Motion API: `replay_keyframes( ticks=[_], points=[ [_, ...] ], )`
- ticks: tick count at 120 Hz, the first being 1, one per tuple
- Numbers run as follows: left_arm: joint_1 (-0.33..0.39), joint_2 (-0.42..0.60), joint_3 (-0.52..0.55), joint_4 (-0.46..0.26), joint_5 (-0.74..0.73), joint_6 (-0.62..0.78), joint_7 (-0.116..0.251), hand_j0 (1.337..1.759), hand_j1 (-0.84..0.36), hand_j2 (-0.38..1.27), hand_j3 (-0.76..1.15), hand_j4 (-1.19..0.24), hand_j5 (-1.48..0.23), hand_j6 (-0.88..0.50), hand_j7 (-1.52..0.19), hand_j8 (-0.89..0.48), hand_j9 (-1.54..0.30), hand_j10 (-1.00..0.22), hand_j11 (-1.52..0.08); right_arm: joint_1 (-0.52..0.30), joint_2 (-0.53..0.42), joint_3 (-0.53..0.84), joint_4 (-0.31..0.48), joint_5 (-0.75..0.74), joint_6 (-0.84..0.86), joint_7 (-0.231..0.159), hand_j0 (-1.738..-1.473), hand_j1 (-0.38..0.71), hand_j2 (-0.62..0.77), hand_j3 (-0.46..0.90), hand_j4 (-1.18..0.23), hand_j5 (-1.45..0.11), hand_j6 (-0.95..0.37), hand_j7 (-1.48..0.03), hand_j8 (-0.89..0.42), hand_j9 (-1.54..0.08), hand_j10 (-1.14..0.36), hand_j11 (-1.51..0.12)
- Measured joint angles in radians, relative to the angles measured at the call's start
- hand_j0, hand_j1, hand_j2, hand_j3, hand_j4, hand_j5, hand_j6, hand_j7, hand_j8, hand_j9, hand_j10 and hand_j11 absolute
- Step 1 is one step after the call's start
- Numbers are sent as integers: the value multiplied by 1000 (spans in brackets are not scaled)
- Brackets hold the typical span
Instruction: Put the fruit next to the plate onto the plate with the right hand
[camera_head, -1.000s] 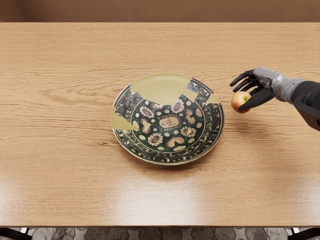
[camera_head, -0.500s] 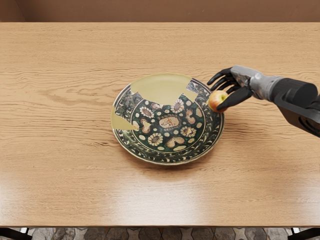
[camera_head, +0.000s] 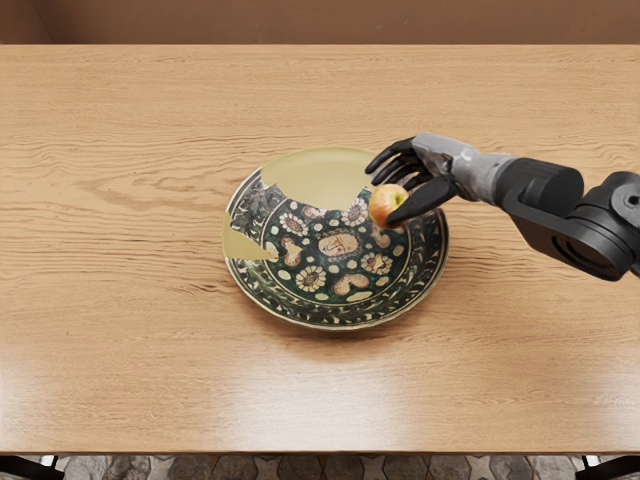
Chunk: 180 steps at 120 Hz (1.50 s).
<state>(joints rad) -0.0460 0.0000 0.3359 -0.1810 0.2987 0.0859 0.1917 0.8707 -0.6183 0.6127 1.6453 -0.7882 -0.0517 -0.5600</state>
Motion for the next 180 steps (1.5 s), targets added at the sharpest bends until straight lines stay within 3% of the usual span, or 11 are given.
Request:
replay_keyframes(
  ticks=[55, 116, 180],
  points=[
    [0, 0, 0, 0, 0, 0, 0, 1658, 58, 49, 0, -243, -316, -243, -316, -243, -316, -243, -316, -5, 123, -63, -54, -17, -3, 2, -1658, 226, 75, 0, -522, -692, -526, -685, -398, -685, -478, -684],
    [0, 0, 0, 0, 0, 0, 0, 1658, 58, 48, 0, -243, -316, -243, -316, -243, -316, -243, -316, -9, 146, -115, -62, -38, -13, 4, -1658, 211, 34, 0, -501, -660, -503, -655, -414, -655, -478, -655],
    [0, 0, 0, 0, 0, 0, 0, 1658, 58, 49, 0, -243, -316, -243, -316, -243, -316, -243, -316, -3, 142, -86, -56, -56, -26, 0, -1658, -33, -42, 0, -267, -347, -268, -347, -261, -347, -266, -347]
  ],
)
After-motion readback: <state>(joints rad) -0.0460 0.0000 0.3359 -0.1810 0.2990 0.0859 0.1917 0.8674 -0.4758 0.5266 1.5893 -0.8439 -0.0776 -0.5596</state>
